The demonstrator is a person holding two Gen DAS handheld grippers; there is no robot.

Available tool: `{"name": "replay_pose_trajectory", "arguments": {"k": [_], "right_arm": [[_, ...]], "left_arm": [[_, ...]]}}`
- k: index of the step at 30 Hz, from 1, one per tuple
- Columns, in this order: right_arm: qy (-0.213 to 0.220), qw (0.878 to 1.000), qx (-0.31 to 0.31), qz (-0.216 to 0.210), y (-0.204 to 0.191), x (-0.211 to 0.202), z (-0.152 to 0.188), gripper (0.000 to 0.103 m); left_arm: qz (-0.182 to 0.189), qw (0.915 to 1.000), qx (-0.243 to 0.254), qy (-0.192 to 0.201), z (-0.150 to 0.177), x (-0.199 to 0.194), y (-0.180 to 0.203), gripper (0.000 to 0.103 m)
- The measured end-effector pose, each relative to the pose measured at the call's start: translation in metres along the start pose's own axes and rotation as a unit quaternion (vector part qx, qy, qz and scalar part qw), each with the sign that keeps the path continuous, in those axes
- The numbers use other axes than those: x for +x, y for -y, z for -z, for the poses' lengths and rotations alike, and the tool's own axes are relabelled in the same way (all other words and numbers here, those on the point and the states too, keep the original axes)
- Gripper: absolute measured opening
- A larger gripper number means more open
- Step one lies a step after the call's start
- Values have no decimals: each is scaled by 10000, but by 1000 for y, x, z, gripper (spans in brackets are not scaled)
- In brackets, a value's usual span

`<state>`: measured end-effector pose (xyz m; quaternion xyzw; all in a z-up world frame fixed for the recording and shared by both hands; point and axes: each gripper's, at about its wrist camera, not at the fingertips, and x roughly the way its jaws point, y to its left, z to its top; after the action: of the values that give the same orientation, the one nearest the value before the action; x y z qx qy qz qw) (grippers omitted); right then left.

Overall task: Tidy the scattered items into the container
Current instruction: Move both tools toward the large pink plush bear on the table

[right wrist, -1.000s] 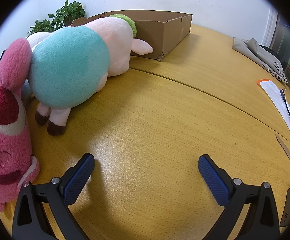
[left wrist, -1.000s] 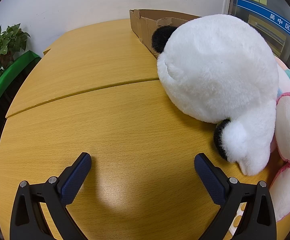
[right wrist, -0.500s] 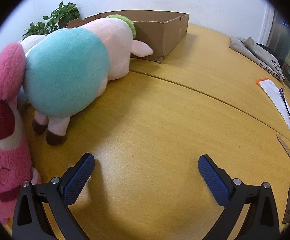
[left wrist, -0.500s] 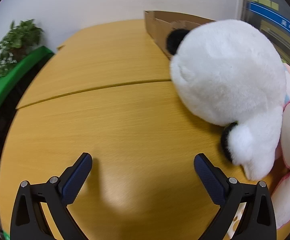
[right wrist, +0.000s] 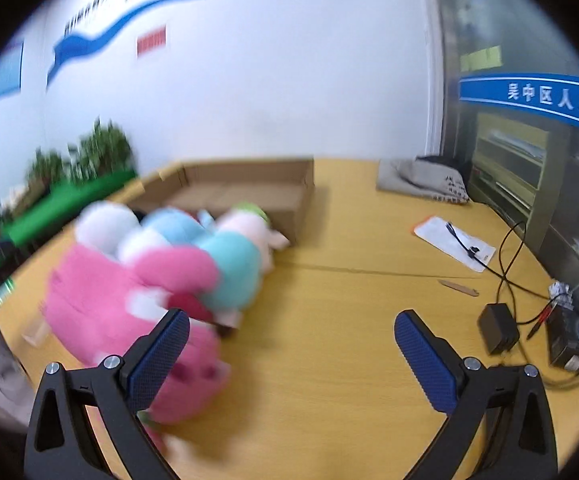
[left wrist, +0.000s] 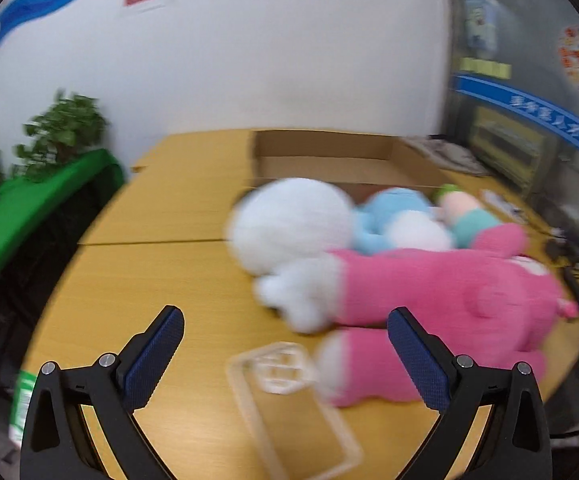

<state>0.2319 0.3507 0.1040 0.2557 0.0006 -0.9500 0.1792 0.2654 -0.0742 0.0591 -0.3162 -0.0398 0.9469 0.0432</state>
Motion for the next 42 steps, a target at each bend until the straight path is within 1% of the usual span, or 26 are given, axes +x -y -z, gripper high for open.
{"name": "replay_pose_trajectory", "arguments": {"k": [3,4,5,7,8,11,14,16,19,22,26,29,33,38,42], "right_arm": [[87,9988,265,-407,-34,-4,7,103],[64,9985,298,-451,-44,-3,12,103],[21,9985,338,-436,-52,-1,15,102],[-130,9982,474,-355,-63,4,20,102],[-225,9978,548,-308,-66,7,23,103],[-528,9957,744,-149,-70,11,32,103],[-716,9948,726,78,-75,9,43,102],[-799,9940,732,151,-76,8,48,102],[-842,9936,727,209,-79,3,51,102],[-840,9939,626,343,-84,0,54,102],[-867,9942,552,321,-91,-3,55,102],[-850,9948,436,342,-96,-7,54,102],[-838,9952,401,316,-97,-7,50,102],[-847,9946,511,329,-86,6,45,102],[-847,9960,221,164,-81,28,39,102]], "left_arm": [[398,9990,180,-35,0,5,40,103],[465,9986,228,-52,-1,7,49,103],[519,9984,235,-63,-5,10,55,103],[739,9970,210,-106,-5,13,64,103],[848,9961,208,-132,-4,13,67,103],[1012,9945,206,-186,-2,15,74,103],[1239,9919,106,-254,3,18,79,103],[1260,9916,110,-286,5,19,82,103],[1152,9926,194,-337,8,20,87,103],[1216,9919,191,-304,7,16,92,103],[1159,9928,162,-266,7,9,92,103],[1195,9924,126,-271,7,7,92,103],[1375,9896,257,-345,6,11,96,103],[1672,9842,212,-539,-5,33,95,103],[1679,9825,246,-769,-13,67,91,102]]}}
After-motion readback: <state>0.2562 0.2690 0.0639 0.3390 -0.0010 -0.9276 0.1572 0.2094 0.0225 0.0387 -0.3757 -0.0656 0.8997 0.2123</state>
